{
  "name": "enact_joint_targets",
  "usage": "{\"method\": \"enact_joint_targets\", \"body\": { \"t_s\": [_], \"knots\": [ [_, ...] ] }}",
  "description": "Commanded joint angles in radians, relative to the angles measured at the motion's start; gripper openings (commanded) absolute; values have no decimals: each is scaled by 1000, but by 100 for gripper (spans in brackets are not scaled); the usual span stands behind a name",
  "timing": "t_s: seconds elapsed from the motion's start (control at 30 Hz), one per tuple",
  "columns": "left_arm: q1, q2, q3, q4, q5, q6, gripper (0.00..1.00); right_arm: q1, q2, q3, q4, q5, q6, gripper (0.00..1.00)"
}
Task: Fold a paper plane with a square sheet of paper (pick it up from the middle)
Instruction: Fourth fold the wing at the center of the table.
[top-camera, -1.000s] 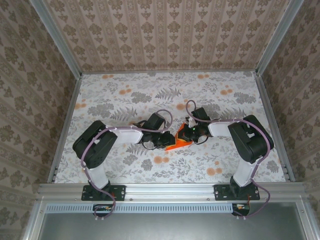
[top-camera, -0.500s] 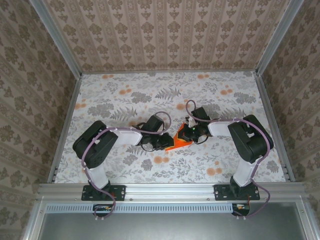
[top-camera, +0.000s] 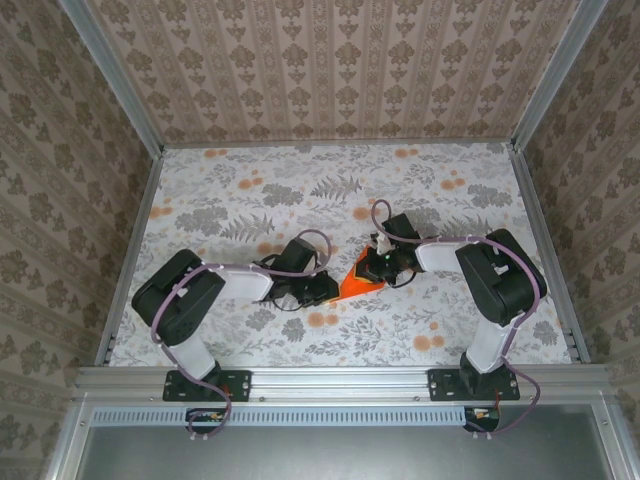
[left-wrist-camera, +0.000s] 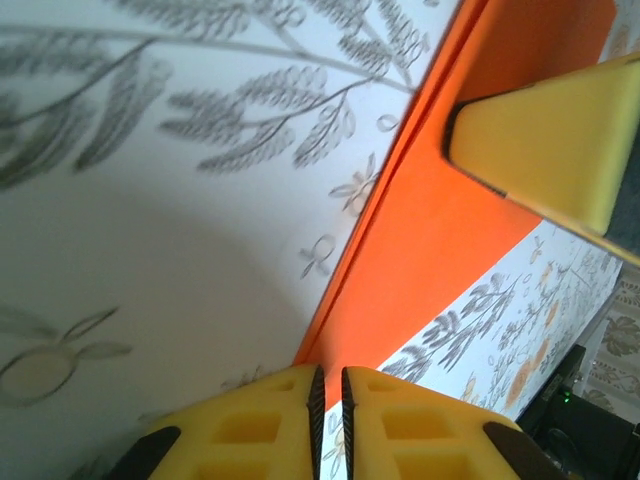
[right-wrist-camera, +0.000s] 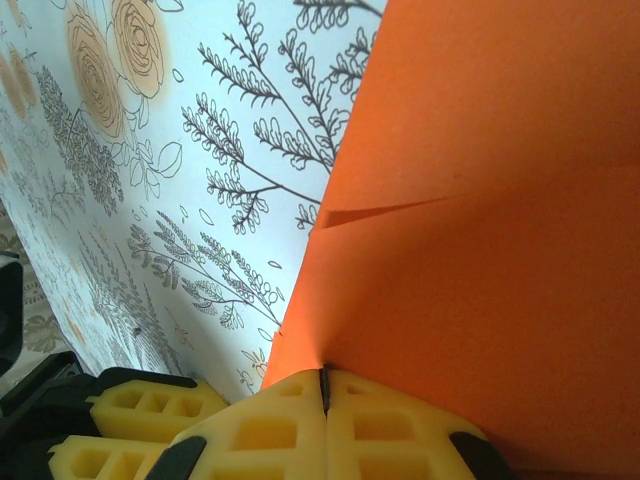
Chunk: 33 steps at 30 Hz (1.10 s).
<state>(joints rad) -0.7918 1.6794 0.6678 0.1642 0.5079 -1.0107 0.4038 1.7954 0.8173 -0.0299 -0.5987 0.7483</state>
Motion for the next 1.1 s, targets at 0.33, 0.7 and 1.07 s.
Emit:
{"method": "enact_joint_targets", "body": {
  "t_s": [0.33, 0.7, 1.07],
  "knots": [
    [7, -126, 79, -107, -15, 119, 0, -10, 78, -43, -156, 193, -19, 3],
    [0, 79, 134, -72, 4, 128, 0, -10, 75, -37, -143, 173, -18, 3],
    [5, 113, 57, -68, -12, 117, 0, -10, -12, 28, -105, 90, -85, 4]
  ]
}}
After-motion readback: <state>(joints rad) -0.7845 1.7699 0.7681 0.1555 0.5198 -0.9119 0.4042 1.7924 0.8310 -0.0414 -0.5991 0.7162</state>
